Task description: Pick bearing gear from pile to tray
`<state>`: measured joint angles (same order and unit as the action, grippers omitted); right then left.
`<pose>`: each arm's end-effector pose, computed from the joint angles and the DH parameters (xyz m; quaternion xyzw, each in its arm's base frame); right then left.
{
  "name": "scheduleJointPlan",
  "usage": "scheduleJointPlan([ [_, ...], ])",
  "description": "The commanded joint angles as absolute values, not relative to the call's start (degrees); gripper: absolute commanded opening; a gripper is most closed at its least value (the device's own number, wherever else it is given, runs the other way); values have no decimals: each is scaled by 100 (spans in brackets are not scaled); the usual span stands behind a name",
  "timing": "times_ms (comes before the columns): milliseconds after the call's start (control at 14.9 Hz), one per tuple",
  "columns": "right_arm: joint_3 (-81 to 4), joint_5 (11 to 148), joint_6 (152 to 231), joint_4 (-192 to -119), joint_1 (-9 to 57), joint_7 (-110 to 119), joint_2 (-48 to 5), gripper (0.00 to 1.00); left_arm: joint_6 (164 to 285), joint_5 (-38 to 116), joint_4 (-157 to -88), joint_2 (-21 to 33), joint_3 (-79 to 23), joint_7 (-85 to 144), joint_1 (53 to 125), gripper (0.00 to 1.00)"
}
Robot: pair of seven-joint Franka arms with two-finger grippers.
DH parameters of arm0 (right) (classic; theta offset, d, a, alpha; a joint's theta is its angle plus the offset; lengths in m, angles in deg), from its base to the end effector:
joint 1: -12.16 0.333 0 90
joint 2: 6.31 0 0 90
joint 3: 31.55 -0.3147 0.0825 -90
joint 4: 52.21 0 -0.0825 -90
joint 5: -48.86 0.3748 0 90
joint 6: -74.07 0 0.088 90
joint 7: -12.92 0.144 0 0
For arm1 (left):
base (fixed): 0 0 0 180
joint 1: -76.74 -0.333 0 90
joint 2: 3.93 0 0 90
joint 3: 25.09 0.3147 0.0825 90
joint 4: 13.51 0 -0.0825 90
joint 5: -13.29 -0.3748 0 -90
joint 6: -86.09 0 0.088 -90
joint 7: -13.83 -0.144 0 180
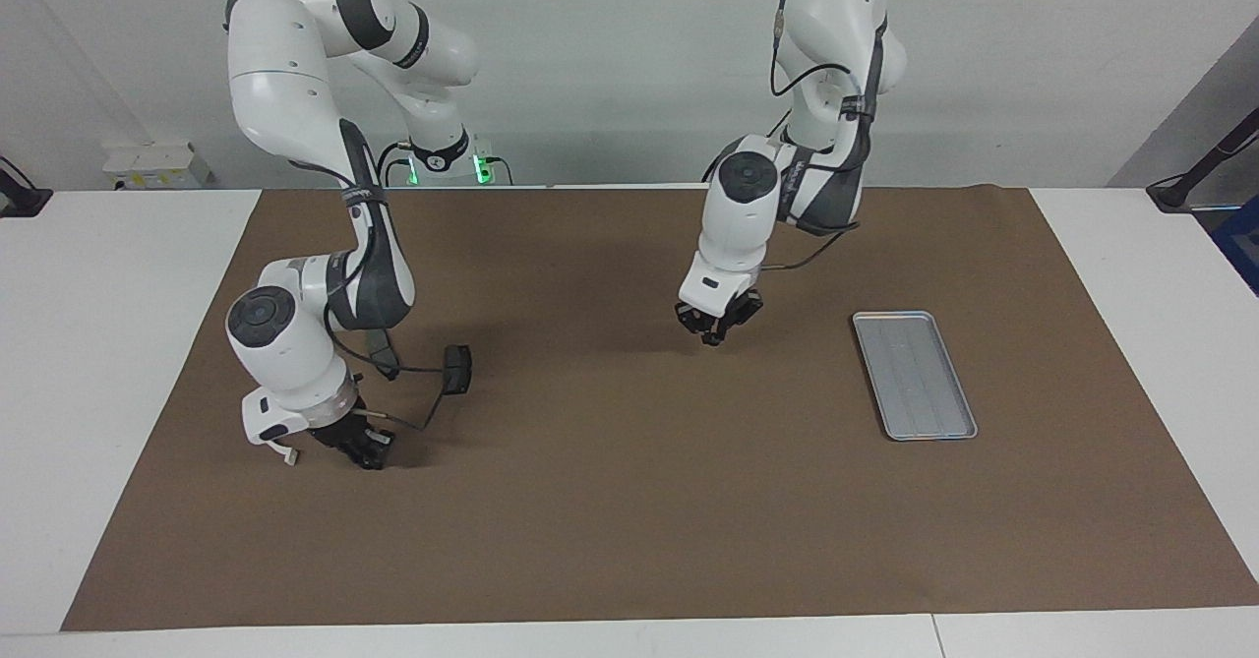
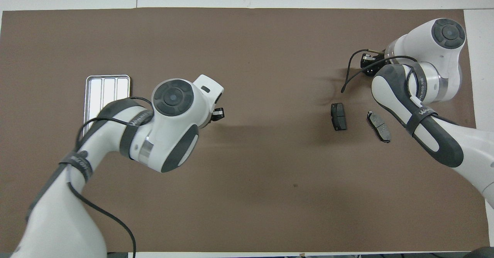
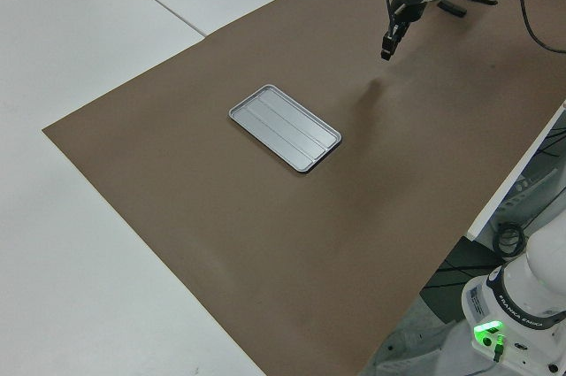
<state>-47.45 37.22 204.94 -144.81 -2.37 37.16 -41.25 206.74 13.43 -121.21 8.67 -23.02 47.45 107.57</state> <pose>0.6935 -0.0149 0.2549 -0.9858 0.1625 -0.0421 0.0078 0.5284 -0.2911 0.3609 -0.9991 -0.0426 -0.0042 0.0008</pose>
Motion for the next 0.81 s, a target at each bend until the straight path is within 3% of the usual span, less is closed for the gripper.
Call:
scheduleJointPlan([
  [0,-4799,3655,20415,-14476,-225,3850,-4138,0,19764,1355,-11995,180,-2333,3209,9744,0],
  [202,-4799,3647,20047,-14345,-190,3841,-4076,0,19446,1364,-12091,-6,-2316,1293,8645,0],
  [336,-4799,3629,19381,-14038,-103,3832,-4006,0,19638,1373,-12424,-128,-2333,280,7976,0],
  [538,-4851,3620,18501,-13773,46,3806,-3647,0,20673,1408,-13267,-304,-2333,109,7824,0],
  [739,-4860,3734,17666,-13501,441,3893,-3225,0,20940,1408,-13506,-235,-2333,83,7745,0],
])
